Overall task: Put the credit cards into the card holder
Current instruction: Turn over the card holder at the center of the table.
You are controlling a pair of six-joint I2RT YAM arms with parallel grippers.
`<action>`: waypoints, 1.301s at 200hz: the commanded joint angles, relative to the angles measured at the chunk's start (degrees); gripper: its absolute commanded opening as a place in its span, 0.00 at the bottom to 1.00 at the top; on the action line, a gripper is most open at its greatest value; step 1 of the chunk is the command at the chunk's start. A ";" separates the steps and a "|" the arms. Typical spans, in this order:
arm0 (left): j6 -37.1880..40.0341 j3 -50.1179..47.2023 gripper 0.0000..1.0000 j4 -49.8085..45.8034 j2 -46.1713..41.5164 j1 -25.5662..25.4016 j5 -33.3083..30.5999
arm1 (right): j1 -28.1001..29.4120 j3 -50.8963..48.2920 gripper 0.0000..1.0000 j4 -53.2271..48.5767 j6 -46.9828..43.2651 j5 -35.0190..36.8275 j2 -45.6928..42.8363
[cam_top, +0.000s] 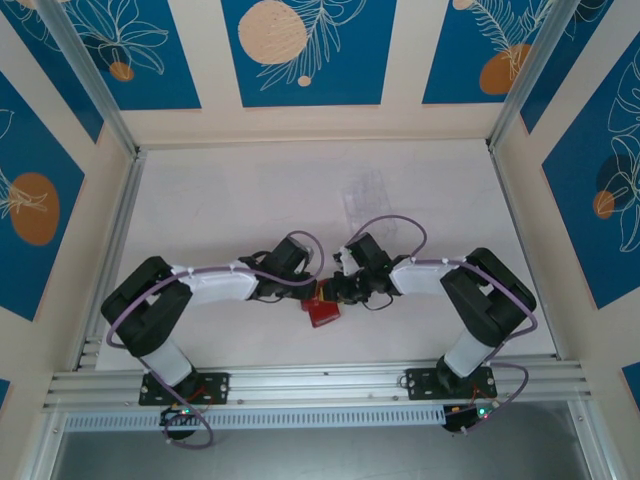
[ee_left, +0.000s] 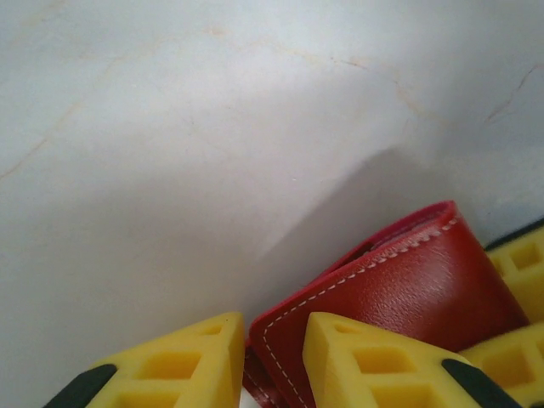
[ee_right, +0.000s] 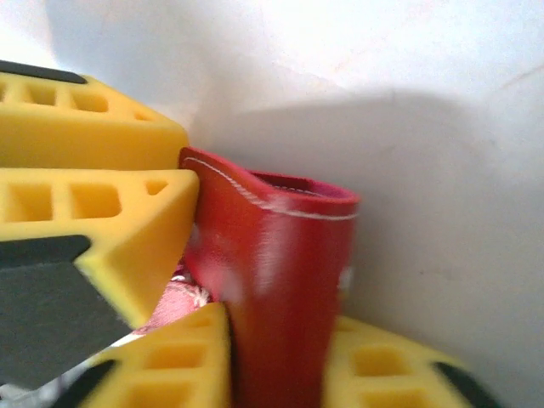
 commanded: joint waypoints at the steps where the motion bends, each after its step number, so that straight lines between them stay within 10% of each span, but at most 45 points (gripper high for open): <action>1: -1.10 -4.33 0.29 -5.19 2.84 -0.46 1.61 | 0.44 -0.76 0.00 3.05 -0.61 -3.25 -2.18; 26: -1.59 -5.70 0.33 -4.63 -1.78 1.09 3.04 | -2.00 -1.40 0.00 -5.75 -2.43 3.32 -12.05; 65: -1.00 -6.92 0.36 -7.54 -7.17 4.21 1.60 | -1.17 7.79 0.00 -36.39 -6.38 34.25 -21.36; 124: -1.66 -6.86 0.36 -8.06 -7.93 4.81 0.92 | 3.50 17.03 0.00 -54.98 -4.79 59.33 -16.94; 189: -3.05 -8.40 0.37 -14.51 -16.31 8.12 -5.01 | 15.90 31.25 0.05 -63.38 0.47 67.96 6.92; 260: -4.81 -14.60 0.39 -20.66 -31.77 15.88 -6.60 | 21.97 37.22 0.49 -51.54 -6.61 52.77 14.38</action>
